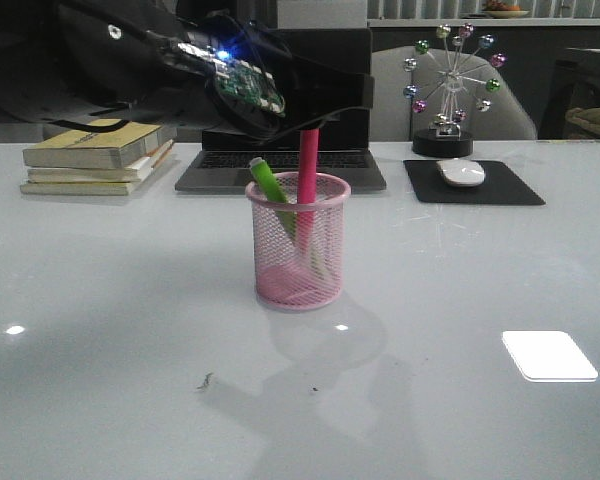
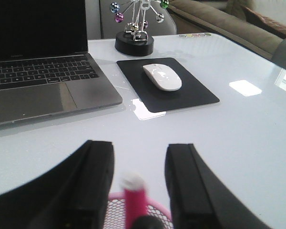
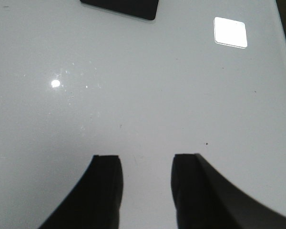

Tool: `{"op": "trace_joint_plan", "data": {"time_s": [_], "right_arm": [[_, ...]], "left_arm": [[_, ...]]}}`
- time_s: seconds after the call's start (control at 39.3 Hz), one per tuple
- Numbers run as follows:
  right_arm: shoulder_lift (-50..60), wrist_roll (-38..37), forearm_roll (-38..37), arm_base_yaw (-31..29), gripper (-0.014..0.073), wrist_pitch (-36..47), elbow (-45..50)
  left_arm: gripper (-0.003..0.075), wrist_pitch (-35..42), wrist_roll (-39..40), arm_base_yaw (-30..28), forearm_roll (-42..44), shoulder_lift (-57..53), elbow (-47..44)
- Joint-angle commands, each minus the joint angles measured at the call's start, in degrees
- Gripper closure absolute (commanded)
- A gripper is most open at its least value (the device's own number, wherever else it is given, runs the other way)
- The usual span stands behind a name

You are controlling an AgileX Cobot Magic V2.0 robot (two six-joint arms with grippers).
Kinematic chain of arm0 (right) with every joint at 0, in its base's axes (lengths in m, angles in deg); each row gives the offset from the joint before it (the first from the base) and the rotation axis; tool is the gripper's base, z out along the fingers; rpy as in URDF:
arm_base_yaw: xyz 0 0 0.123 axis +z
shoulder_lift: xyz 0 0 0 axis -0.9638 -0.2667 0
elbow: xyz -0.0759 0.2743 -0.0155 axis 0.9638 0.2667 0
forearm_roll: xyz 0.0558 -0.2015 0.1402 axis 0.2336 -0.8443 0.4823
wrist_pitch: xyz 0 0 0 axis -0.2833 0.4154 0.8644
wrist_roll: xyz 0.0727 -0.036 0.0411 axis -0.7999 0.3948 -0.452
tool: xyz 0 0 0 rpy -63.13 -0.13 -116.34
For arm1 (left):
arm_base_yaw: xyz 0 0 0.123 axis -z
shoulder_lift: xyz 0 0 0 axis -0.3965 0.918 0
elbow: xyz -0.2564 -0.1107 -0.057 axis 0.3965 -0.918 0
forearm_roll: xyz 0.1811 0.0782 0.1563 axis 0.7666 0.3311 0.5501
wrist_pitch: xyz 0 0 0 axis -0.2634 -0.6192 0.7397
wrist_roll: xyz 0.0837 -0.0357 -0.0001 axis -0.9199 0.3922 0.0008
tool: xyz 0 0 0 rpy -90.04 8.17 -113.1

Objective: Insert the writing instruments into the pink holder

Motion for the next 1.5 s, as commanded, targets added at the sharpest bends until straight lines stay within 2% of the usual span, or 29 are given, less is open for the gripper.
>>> {"op": "trace_joint_plan", "data": {"time_s": [0.0,0.15,0.38,0.66,1.07,1.3,1.48], "right_arm": [[0.00,0.03,-1.03,-0.38,0.0211,4.15,-1.53],[0.00,0.03,-1.03,-0.38,0.0211,4.15,-1.53],[0.00,0.03,-1.03,-0.38,0.0211,4.15,-1.53],[0.00,0.03,-1.03,-0.38,0.0211,4.85,-1.53],[0.00,0.03,-1.03,-0.38,0.0211,5.02,-1.53],[0.00,0.03,-0.97,1.24,0.0211,4.84,-1.53],[0.00,0.03,-0.97,2.79,0.0211,4.59,-1.53]], "left_arm": [[0.0302,5.91,0.47,0.46,0.59,-3.00,1.49],[0.0333,7.79,0.25,-0.10,0.59,-4.80,1.49],[0.0346,0.95,-5.75,-4.39,0.68,-14.23,1.49],[0.0346,-20.13,-5.83,-15.21,8.06,-32.54,1.49],[0.0346,-41.91,-5.83,-33.42,8.16,-51.68,0.95],[0.0346,-46.29,-5.83,-41.39,8.16,-61.24,-6.33],[0.0346,-46.79,-5.83,-41.78,7.84,-68.23,-13.25]]}}
